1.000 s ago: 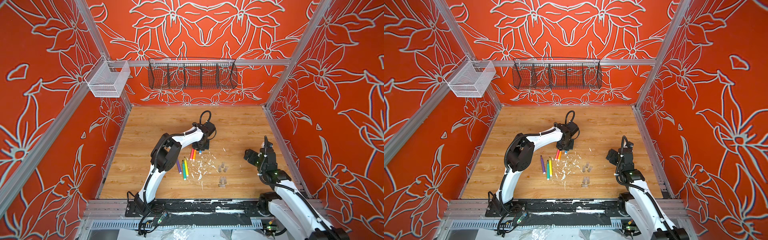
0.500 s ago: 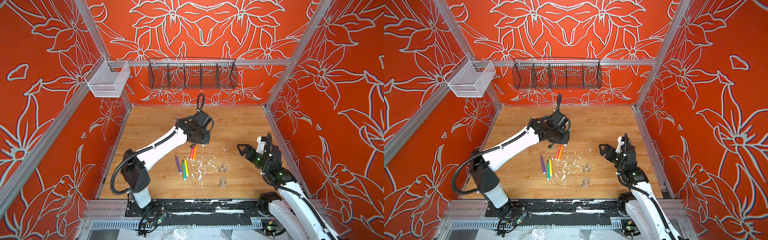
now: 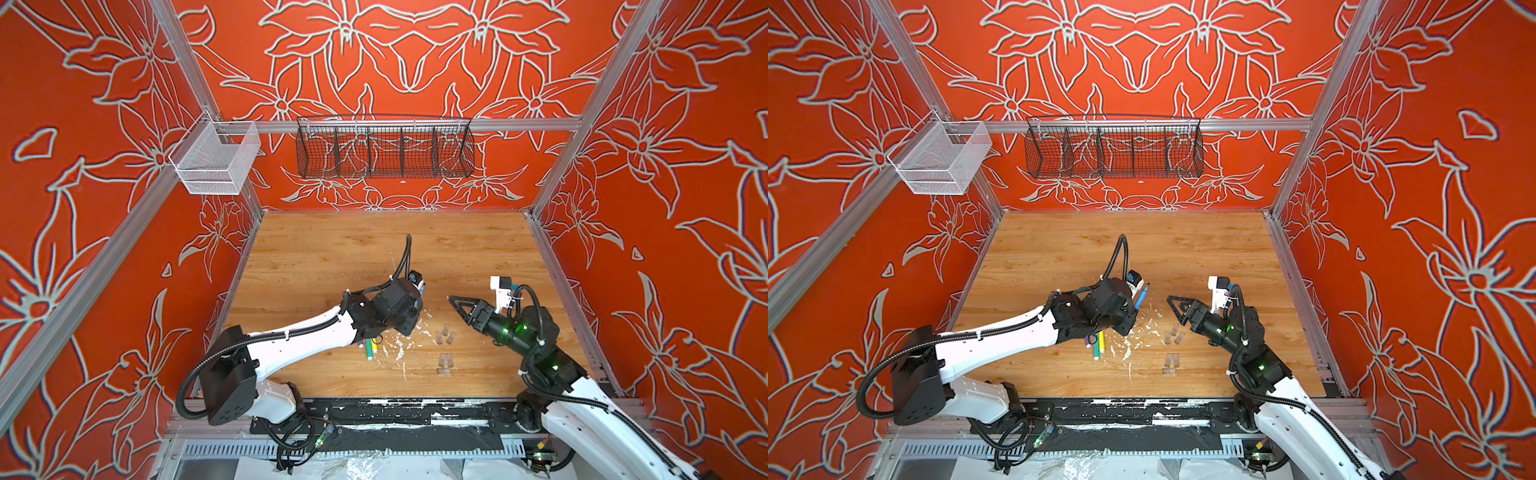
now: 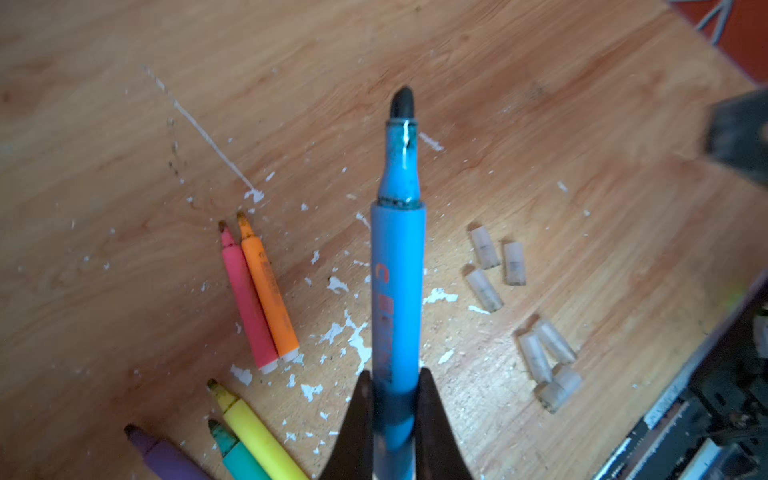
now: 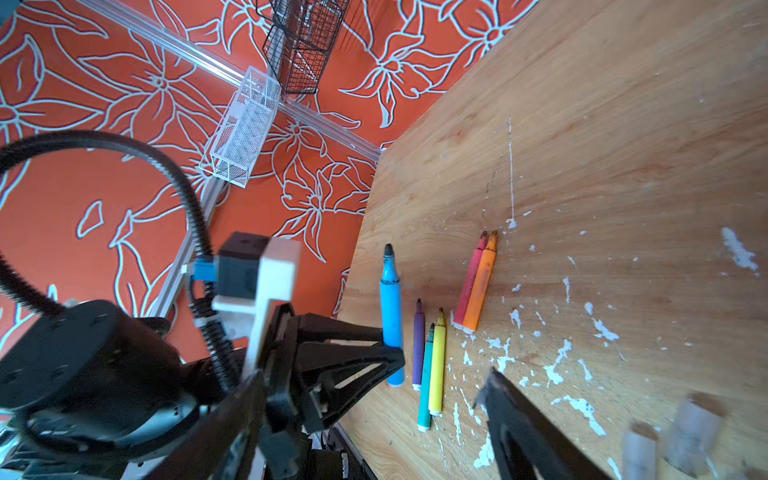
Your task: Insert the pens into the pen caps
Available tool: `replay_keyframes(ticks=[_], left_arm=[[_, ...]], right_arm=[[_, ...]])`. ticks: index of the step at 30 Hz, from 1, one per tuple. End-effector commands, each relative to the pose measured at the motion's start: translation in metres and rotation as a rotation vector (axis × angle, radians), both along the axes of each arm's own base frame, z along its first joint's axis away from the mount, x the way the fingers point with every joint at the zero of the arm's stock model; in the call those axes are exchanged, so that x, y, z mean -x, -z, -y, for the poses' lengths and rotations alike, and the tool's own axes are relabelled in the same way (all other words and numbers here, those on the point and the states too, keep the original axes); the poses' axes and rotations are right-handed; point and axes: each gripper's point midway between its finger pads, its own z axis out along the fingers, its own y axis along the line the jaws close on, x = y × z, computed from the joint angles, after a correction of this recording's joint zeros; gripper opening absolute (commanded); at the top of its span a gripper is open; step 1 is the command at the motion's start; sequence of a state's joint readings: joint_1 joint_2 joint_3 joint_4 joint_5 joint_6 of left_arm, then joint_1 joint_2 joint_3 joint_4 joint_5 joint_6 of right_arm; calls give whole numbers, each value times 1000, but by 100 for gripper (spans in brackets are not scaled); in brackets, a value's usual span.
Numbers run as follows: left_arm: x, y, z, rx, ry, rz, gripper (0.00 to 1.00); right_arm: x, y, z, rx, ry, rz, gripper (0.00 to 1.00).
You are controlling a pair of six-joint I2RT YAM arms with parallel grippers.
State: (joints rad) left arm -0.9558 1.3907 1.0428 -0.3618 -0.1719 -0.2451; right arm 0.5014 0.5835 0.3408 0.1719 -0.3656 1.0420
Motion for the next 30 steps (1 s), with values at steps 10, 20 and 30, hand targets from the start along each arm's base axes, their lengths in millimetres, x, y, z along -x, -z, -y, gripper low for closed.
replay_keyframes(ticks=[10, 20, 30], left_arm=[[10, -29, 32, 57, 106, 121, 0], [18, -26, 43, 37, 152, 136, 0], [25, -24, 46, 42, 198, 155, 0]], right_arm=[[-8, -5, -46, -30, -77, 16, 69], [-11, -1, -45, 6, -47, 21, 51], [-13, 4, -49, 23, -55, 5, 27]])
